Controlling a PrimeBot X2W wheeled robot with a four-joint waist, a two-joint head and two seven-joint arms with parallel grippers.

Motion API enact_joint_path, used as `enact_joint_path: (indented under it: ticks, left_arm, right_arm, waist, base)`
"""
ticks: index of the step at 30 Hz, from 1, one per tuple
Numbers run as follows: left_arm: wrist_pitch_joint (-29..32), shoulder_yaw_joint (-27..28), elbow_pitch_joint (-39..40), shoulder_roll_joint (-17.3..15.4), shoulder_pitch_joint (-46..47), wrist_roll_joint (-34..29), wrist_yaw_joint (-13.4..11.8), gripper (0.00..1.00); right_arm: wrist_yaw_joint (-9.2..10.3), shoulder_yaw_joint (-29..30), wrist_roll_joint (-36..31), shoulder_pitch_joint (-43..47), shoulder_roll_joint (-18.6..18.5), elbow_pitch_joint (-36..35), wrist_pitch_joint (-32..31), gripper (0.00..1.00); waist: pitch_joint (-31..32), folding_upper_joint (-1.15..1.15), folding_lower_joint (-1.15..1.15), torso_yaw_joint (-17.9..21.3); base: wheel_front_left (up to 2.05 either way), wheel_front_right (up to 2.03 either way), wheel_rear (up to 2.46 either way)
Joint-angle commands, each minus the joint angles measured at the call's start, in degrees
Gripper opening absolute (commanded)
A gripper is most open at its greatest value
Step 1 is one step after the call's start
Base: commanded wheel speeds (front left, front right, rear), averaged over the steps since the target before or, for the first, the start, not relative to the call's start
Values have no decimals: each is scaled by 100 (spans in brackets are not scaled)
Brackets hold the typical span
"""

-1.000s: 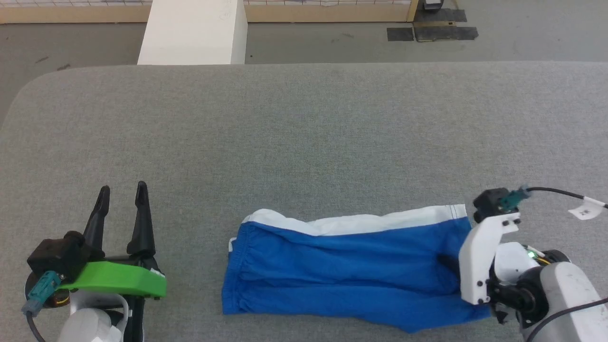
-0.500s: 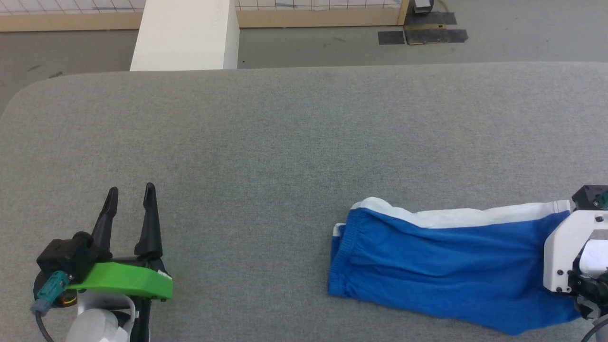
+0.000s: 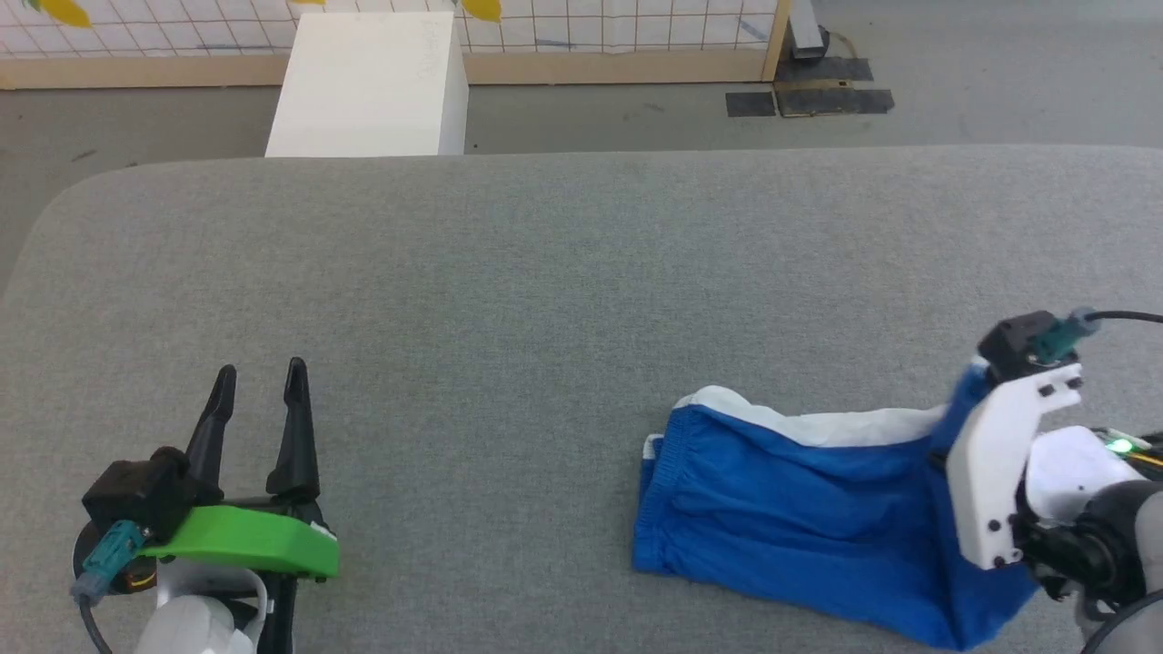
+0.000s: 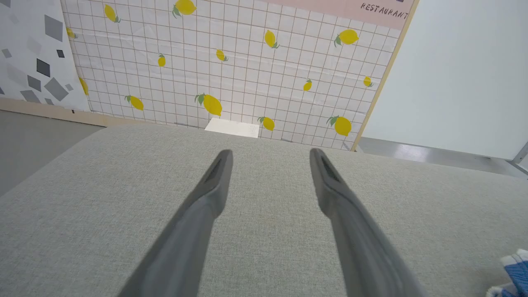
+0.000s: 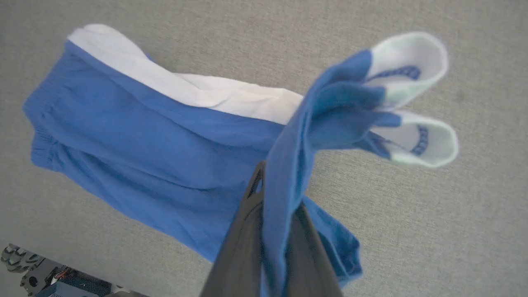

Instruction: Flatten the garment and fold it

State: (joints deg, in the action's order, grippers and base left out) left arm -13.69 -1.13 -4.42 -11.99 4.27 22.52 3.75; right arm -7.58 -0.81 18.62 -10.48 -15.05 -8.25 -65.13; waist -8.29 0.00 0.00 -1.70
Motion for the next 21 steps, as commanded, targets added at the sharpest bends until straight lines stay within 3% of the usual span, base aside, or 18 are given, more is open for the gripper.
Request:
enact_joint_path:
  ticks: [1, 8, 15, 21]
  left_arm:
    - [6, -20, 24, 18, -21, -2, -33, 100]
    - [18, -119, -14, 21, -25, 16, -7, 100]
    - [24, -178, -55, 8, -61, 42, 5, 100]
    - [43, -214, -74, 6, -51, 70, -4, 100]
  right_arm:
    - [9, -119, 65, 31, 79, -140, -34, 0]
    - [9, -623, 212, -54, 598, 16, 149, 0]
    - [9, -789, 91, -220, 1063, 914, 918, 0]
    - [9, -932, -78, -418, 1195, 1841, 1593, 0]
  waist:
    - [-9, 0, 0, -33]
    - [16, 0, 0, -154]
    - [16, 0, 0, -244]
    - [-1, 0, 0, -279]
  base:
    - [0, 0, 0]
    - [0, 0, 0]
    - [0, 0, 0]
    - [0, 0, 0]
